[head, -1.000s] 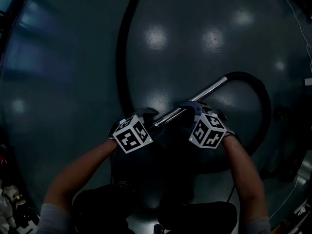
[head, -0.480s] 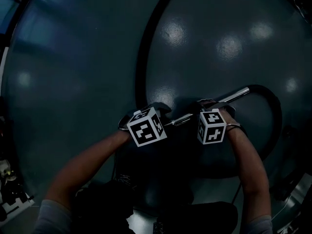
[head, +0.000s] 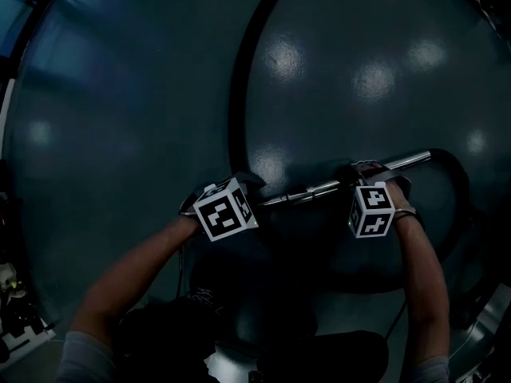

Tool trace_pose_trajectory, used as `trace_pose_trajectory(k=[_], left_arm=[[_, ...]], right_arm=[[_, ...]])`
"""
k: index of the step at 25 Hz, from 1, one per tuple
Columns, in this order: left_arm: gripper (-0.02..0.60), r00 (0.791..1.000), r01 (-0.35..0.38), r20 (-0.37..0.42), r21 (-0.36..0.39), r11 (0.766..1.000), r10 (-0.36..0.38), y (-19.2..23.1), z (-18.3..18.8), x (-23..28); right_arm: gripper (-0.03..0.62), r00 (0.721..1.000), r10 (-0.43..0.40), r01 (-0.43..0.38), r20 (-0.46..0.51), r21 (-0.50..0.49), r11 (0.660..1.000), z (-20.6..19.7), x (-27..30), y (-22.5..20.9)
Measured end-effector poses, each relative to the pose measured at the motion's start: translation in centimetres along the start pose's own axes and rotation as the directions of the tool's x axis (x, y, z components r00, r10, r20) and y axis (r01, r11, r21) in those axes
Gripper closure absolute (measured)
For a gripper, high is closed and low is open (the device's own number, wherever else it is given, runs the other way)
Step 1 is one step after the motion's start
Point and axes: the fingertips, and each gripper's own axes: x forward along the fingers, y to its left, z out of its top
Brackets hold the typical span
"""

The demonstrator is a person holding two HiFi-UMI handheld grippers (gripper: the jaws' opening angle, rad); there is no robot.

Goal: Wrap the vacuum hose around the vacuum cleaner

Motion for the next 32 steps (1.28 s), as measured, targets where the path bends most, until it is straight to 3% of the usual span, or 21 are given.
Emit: trace_pose_trajectory(k=[7, 10, 13, 16, 19, 24, 28, 32], left_arm=[[0.331, 0.997, -0.023, -0.068, 0.021, 1.0, 0.024, 0.4, -0.3, -0.4], [0.324, 0.992, -0.08, -0.096, 0.036, 0.996, 0.083, 1.3, -1.4, -1.0], [0.324, 0.991, -0.125, -0.054, -0.032, 0.992, 0.123, 2.8, -1.1, -2.2], [0.324, 0.989, -0.142, 0.028, -0.052, 0.988, 0.144, 3.0, 1.0, -4.0], [0.324, 0.99, -0.127, 0.057, 0.015, 0.992, 0.126, 1.5, 3.8, -4.7], [0.324, 0.997, -0.072, -0.01, 0.195, 0.978, 0.075, -1.2, 5.8, -3.9], [0.329, 1.0, 0.005, -0.027, 0.176, 0.984, -0.001, -2.2, 5.6, -4.1], [0.397, 0.999, 0.033, -0.025, 0.085, 0.996, -0.031, -2.6, 6.6, -4.7]], right_arm=[[0.419, 0.994, -0.105, 0.106, -0.01, 0.047, 0.993, -0.7, -1.1, -2.3], [0.419, 0.99, -0.143, 0.144, -0.01, 0.064, 0.988, -1.2, -2.3, -4.0], [0.421, 0.986, -0.168, 0.168, -0.003, 0.08, 0.983, -1.7, -3.5, -5.0], [0.424, 0.984, -0.177, 0.176, 0.003, 0.077, 0.981, -1.0, -4.7, -5.1], [0.427, 0.985, -0.173, 0.172, 0.015, 0.067, 0.983, 0.7, -5.7, -4.7], [0.43, 0.982, -0.183, 0.18, 0.055, 0.055, 0.982, 4.0, -8.0, -3.9], [0.43, 0.977, -0.2, 0.195, 0.069, 0.07, 0.978, 4.8, -9.4, -3.1], [0.43, 0.97, -0.231, 0.22, 0.071, 0.136, 0.966, 4.3, -10.3, -3.0]])
